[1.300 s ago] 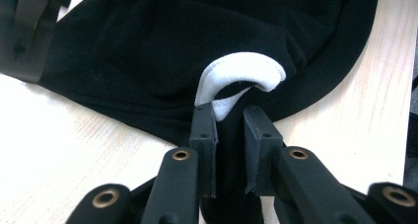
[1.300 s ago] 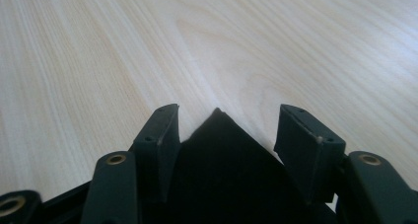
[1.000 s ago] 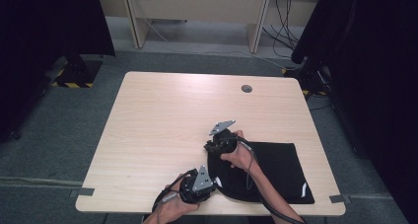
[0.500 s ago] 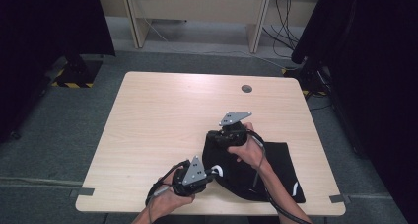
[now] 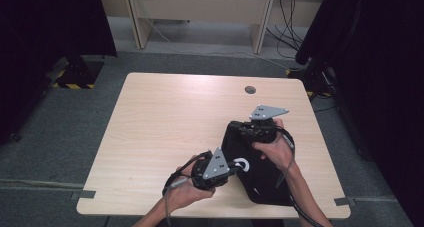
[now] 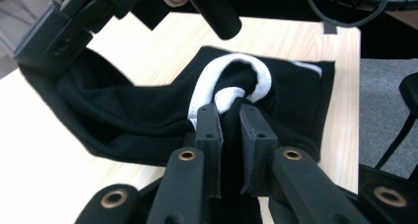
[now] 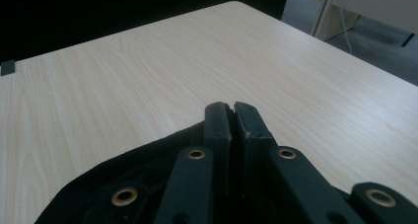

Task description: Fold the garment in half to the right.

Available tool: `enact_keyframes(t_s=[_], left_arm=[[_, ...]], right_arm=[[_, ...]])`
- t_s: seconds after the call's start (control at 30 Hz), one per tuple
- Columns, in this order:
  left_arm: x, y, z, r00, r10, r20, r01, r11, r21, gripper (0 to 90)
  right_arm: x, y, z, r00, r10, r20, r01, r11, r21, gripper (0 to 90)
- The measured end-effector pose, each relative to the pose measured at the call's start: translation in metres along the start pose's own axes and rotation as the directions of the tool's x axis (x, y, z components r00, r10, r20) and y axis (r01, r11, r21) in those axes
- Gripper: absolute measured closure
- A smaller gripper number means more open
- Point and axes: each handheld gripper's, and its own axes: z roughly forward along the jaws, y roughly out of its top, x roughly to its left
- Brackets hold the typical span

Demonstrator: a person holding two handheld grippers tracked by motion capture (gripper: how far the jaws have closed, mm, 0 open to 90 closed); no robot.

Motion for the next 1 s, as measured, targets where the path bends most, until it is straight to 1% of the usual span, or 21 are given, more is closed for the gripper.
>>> enact_keyframes(t_s=[0.13, 0.23, 0.3, 0.37, 0.47, 0.53, 0.6, 0.8, 0.83, 0.87, 0.9, 0.97, 1.0], left_arm=[[-0.006, 0.013, 0.017, 0.9992, 0.029, 0.026, -0.029, 0.9994, 0.017, 79.7], [-0.009, 0.018, 0.032, 0.9985, 0.025, 0.049, -0.026, 0.9994, 0.022, 79.7], [-0.012, 0.019, 0.042, 0.9975, 0.024, 0.066, -0.026, 0.9993, 0.026, 79.7], [-0.015, 0.02, 0.052, 0.9964, 0.014, 0.084, -0.016, 0.9996, 0.025, 79.7], [-0.021, 0.021, 0.067, 0.9945, 0.016, 0.104, -0.02, 0.9992, 0.036, 79.7], [-0.023, 0.021, 0.078, 0.9936, 0.009, 0.113, -0.014, 0.9989, 0.044, 79.7], [-0.027, 0.021, 0.088, 0.9921, 0.014, 0.125, -0.021, 0.9984, 0.053, 79.6], [-0.035, 0.02, 0.114, 0.9878, 0.005, 0.156, -0.015, 0.998, 0.061, 79.2], [-0.035, 0.019, 0.117, 0.986, -0.002, 0.167, -0.008, 0.9983, 0.057, 78.3], [-0.034, 0.017, 0.12, 0.9841, -0.019, 0.176, 0.009, 0.9985, 0.054, 76.3], [-0.034, 0.015, 0.121, 0.983, -0.027, 0.182, 0.018, 0.9985, 0.052, 72.7], [-0.031, 0.013, 0.119, 0.982, -0.029, 0.186, 0.023, 0.9992, 0.033, 62.0], [-0.029, 0.013, 0.117, 0.9815, -0.044, 0.186, 0.042, 0.999, 0.016, 55.2]], right_arm=[[-0.011, -0.011, -0.017, 0.9995, 0.03, 0.013, -0.029, 0.999, -0.022, 85.2], [-0.018, -0.023, -0.029, 0.9981, 0.049, 0.036, -0.048, 0.998, -0.028, 85.2], [-0.022, -0.03, -0.037, 0.9971, 0.06, 0.048, -0.058, 0.998, -0.03, 85.2], [-0.025, -0.037, -0.044, 0.9959, 0.069, 0.059, -0.067, 0.997, -0.033, 85.1], [-0.031, -0.049, -0.053, 0.9935, 0.084, 0.077, -0.082, 0.996, -0.031, 85.1], [-0.034, -0.057, -0.059, 0.9912, 0.1, 0.087, -0.098, 0.995, -0.032, 85.0], [-0.039, -0.065, -0.063, 0.9887, 0.114, 0.097, -0.112, 0.993, -0.029, 84.9], [-0.052, -0.089, -0.071, 0.9784, 0.163, 0.126, -0.162, 0.987, -0.017, 83.3], [-0.054, -0.092, -0.072, 0.9763, 0.172, 0.132, -0.171, 0.985, -0.015, 80.7], [-0.055, -0.095, -0.072, 0.9732, 0.184, 0.138, -0.185, 0.983, -0.009, 75.9], [-0.057, -0.098, -0.072, 0.9686, 0.196, 0.153, -0.198, 0.98, 0.001, 70.9], [-0.059, -0.101, -0.074, 0.9604, 0.203, 0.191, -0.21, 0.978, 0.019, 60.2], [-0.06, -0.102, -0.075, 0.9563, 0.21, 0.204, -0.218, 0.976, 0.02, 56.0]])
